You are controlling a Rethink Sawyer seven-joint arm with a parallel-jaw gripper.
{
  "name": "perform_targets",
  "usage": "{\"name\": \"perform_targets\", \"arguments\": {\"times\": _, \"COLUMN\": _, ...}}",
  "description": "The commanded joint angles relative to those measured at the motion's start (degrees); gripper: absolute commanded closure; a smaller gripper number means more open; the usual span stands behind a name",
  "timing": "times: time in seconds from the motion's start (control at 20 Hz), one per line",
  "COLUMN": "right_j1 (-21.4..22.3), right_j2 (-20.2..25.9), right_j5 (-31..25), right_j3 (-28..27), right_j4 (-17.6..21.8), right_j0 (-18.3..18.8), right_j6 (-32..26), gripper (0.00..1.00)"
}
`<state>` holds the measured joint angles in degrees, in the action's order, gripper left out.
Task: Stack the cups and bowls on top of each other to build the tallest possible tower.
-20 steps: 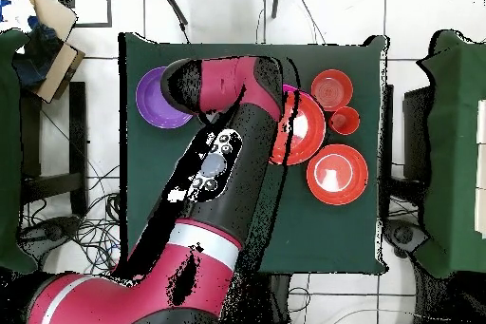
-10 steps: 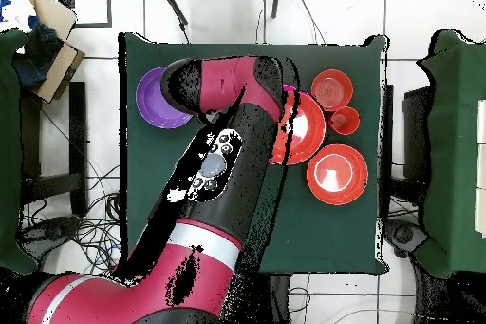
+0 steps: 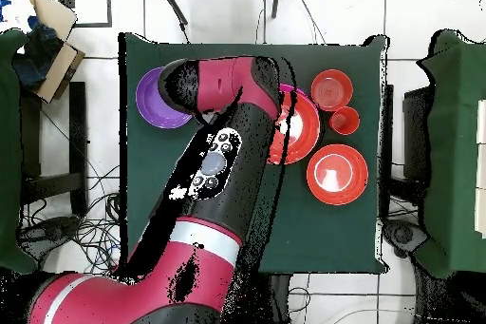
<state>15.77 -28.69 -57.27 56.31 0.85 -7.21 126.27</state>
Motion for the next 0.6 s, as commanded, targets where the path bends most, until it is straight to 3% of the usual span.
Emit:
{"name": "perform_targets", "arguments": {"times": 0.05, "right_j1": -2.44, "right_j2": 9.90, "right_j5": -1.49, "right_j3": -0.48, "right_j4": -0.09, "right_j0": 1.65, "right_j6": -4.14, "gripper": 1.00}}
{"name": "perform_targets", "arguments": {"times": 0.2, "right_j1": -2.61, "right_j2": 10.50, "right_j5": -3.58, "right_j3": -2.21, "right_j4": -0.46, "right_j0": 1.89, "right_j6": -3.63, "gripper": 1.00}}
{"name": "perform_targets", "arguments": {"times": 0.6, "right_j1": -4.62, "right_j2": 7.80, "right_j5": -1.77, "right_j3": -4.49, "right_j4": 1.23, "right_j0": 0.62, "right_j6": 1.28, "gripper": 1.00}}
